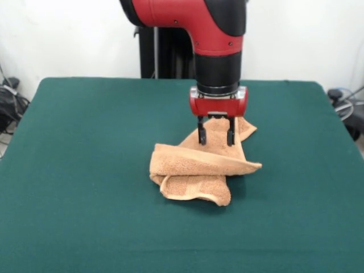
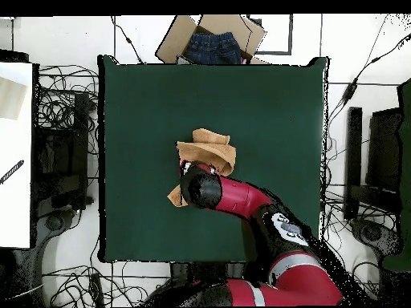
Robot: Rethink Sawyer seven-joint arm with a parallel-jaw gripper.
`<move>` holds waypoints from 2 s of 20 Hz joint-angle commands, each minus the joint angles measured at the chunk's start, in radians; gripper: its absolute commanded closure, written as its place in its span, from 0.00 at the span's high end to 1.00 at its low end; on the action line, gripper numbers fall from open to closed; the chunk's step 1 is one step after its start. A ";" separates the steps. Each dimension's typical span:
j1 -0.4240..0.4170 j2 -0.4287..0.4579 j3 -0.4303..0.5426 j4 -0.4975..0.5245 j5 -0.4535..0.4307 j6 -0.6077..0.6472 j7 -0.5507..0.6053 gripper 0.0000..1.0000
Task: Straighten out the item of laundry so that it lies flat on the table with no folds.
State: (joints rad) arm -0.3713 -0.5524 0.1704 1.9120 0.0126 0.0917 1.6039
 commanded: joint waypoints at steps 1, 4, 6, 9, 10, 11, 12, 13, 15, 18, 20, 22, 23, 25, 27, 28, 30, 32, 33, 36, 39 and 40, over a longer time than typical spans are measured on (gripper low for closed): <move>0.020 0.010 -0.009 0.086 0.086 -0.113 0.340 1.00; 0.022 0.017 -0.010 0.089 0.090 -0.153 0.330 1.00; 0.021 0.021 -0.009 0.093 0.105 -0.163 0.327 1.00; 0.022 0.017 -0.010 0.101 0.132 -0.166 0.327 1.00; 0.024 0.018 -0.012 0.101 0.141 -0.166 0.326 1.00; 0.026 0.021 -0.014 0.102 0.149 -0.171 0.323 1.00; 0.032 0.020 -0.020 0.104 0.158 -0.177 0.325 1.00; 0.043 0.019 -0.030 0.104 0.170 -0.177 0.325 1.00; 0.087 0.012 -0.077 0.096 0.210 -0.157 0.325 1.00; 0.152 0.016 -0.146 0.074 0.270 -0.117 0.316 1.00; 0.187 0.029 -0.184 0.062 0.314 -0.087 0.317 1.00; 0.249 0.058 -0.254 0.030 0.373 -0.018 0.314 1.00; 0.265 0.075 -0.272 0.018 0.391 0.001 0.308 1.00; 0.279 0.100 -0.285 0.016 0.421 -0.003 0.301 1.00; 0.275 0.111 -0.277 0.028 0.435 -0.027 0.293 1.00; 0.276 0.116 -0.275 0.029 0.443 -0.029 0.289 1.00; 0.260 0.119 -0.257 0.036 0.448 -0.047 0.280 1.00; 0.250 0.117 -0.246 0.042 0.453 -0.053 0.274 1.00; 0.245 0.116 -0.241 0.043 0.455 -0.050 0.272 1.00; 0.215 0.116 -0.217 0.036 0.463 -0.040 0.266 1.00; 0.208 0.125 -0.221 0.011 0.473 -0.013 0.254 1.00; 0.201 0.126 -0.213 0.014 0.475 -0.020 0.257 1.00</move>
State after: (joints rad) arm -0.1391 -0.4698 -0.0535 1.9664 0.4068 -0.0243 1.6039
